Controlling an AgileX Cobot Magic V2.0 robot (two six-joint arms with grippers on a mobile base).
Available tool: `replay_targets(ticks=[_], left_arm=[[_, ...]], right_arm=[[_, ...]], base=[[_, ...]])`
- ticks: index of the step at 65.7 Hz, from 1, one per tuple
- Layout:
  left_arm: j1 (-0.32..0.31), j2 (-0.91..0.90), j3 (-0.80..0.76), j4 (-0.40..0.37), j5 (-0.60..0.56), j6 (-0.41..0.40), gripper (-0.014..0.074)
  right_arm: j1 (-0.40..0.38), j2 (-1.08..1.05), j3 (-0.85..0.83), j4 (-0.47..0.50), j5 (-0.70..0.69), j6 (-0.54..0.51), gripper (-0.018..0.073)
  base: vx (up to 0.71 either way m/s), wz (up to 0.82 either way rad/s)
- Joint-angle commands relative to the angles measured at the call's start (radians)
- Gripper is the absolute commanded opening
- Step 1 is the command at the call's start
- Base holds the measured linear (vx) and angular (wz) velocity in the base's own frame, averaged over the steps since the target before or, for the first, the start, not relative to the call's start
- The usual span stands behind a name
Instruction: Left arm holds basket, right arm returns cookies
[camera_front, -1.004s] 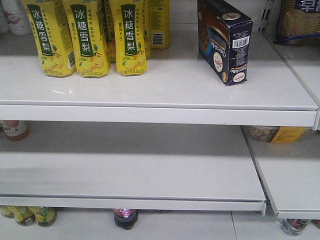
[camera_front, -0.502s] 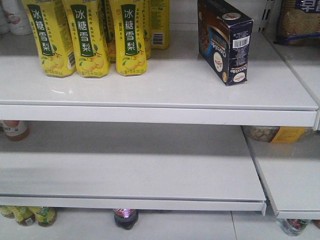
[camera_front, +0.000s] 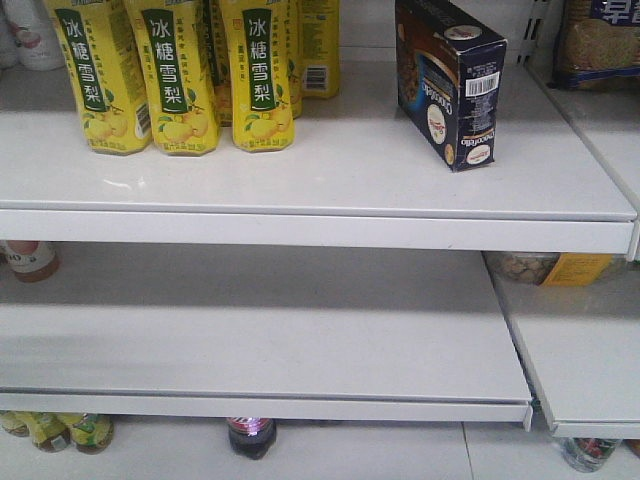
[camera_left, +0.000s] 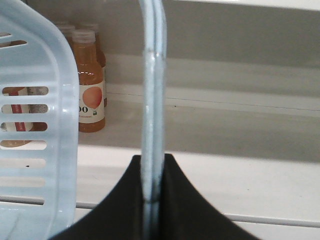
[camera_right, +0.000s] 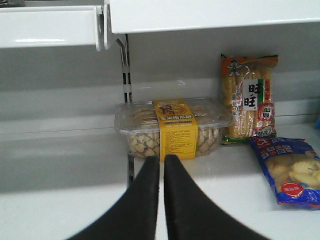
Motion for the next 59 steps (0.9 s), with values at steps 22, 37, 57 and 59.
replay_targets(ticks=[22,37,57,59], left_arm=[[0.002,-0.017,-0.031,0.007,-0.100,0.020,0.0000],[0.002,-0.017,-0.031,0.007,-0.100,0.020,0.0000],[0.002,-0.017,-0.031,0.007,-0.100,0.020,0.0000],[0.002,-0.017,-0.031,0.007,-0.100,0.020,0.0000]], right_arm=[[-0.004,-0.013,0.018,-0.013,-0.068,-0.005,-0.0006],[-0.004,-0.013,0.018,-0.013,-0.068,-0.005,-0.0006],[-0.004,-0.013,0.018,-0.013,-0.068,-0.005,-0.0006],[-0.004,-0.013,0.018,-0.013,-0.068,-0.005,-0.0006]], base=[[0.00,0.00],[0.00,0.00],[0.00,0.00],[0.00,0.00]])
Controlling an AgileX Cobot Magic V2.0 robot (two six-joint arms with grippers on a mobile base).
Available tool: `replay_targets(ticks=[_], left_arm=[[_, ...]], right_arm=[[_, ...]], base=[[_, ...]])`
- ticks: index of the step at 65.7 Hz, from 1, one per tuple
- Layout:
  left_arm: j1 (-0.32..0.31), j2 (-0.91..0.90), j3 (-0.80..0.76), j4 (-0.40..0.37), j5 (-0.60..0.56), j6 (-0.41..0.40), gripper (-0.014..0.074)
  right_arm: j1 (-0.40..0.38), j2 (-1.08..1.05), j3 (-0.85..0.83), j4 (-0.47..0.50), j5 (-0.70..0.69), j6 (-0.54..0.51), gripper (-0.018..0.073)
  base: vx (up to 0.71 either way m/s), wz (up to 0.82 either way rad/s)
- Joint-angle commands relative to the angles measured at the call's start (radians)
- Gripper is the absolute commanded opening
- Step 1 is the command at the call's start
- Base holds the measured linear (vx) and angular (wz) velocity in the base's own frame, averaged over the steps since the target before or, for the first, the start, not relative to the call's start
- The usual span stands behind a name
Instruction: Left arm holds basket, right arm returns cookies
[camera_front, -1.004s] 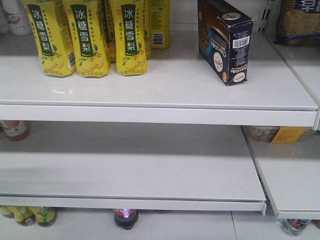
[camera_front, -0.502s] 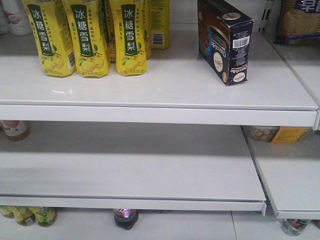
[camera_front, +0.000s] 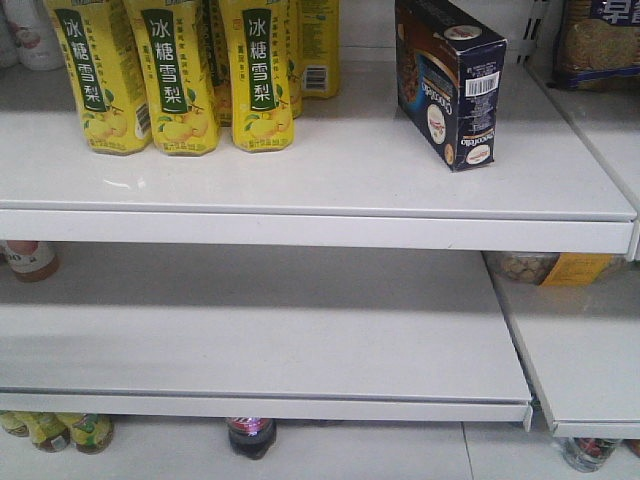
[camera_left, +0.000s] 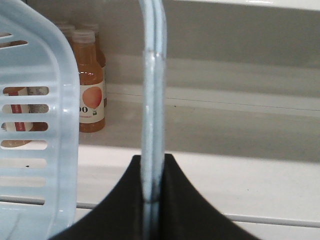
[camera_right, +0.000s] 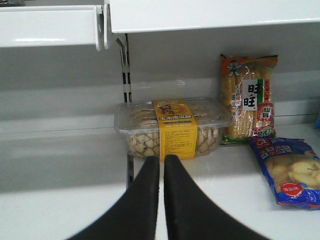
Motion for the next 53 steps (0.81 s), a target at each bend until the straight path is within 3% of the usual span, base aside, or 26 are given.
replay_targets(ticks=[1,53], left_arm=[[0.002,-0.017,-0.031,0.007,-0.100,0.020,0.0000],[0.002,-0.017,-0.031,0.007,-0.100,0.020,0.0000]], right_arm=[[-0.004,-0.013,0.018,-0.011,-0.069,-0.005,-0.0006],[-0.004,-0.013,0.018,-0.011,-0.070,-0.005,-0.0006]], base=[[0.00,0.00],[0.00,0.00]])
